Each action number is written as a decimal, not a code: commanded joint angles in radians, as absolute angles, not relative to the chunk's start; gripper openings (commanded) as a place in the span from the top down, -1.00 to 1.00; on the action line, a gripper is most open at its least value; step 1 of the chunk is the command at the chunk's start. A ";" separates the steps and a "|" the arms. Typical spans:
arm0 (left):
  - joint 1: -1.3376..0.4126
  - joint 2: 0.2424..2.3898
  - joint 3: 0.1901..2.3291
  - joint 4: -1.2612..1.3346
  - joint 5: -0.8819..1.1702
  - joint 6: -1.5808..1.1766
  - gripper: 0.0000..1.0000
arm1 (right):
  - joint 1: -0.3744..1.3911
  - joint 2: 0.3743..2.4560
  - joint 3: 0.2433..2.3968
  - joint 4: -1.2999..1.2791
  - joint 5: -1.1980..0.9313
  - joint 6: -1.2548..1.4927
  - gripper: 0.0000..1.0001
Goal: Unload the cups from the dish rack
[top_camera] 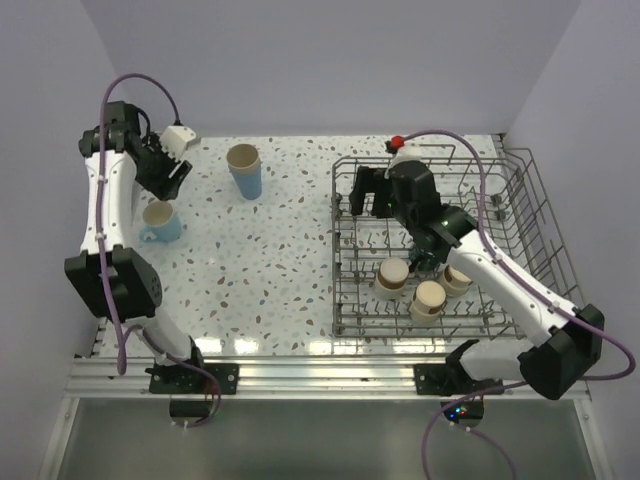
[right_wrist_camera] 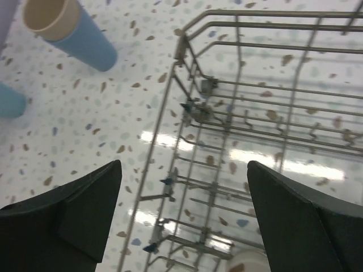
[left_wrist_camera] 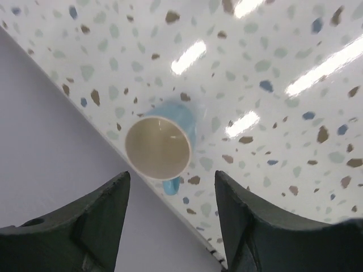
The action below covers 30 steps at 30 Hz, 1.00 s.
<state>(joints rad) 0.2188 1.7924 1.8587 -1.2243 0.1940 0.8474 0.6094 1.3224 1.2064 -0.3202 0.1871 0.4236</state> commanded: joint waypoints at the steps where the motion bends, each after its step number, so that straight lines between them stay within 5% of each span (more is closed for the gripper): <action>1: 0.193 1.596 1.807 -1.125 0.438 0.763 -0.32 | 0.607 1.229 1.194 -0.515 0.452 0.325 -0.95; 10: 0.023 1.319 1.522 -0.956 0.587 0.644 -0.47 | 0.310 1.215 1.148 -0.742 0.390 0.321 -0.97; 30: 0.021 1.273 1.437 -0.956 0.640 0.657 -0.49 | 0.262 1.332 1.045 -0.676 0.319 0.345 -0.97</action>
<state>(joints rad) 0.0193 1.3014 1.4414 -0.9901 0.6033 0.6476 0.2676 1.3369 1.0286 -0.6785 0.3317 0.3401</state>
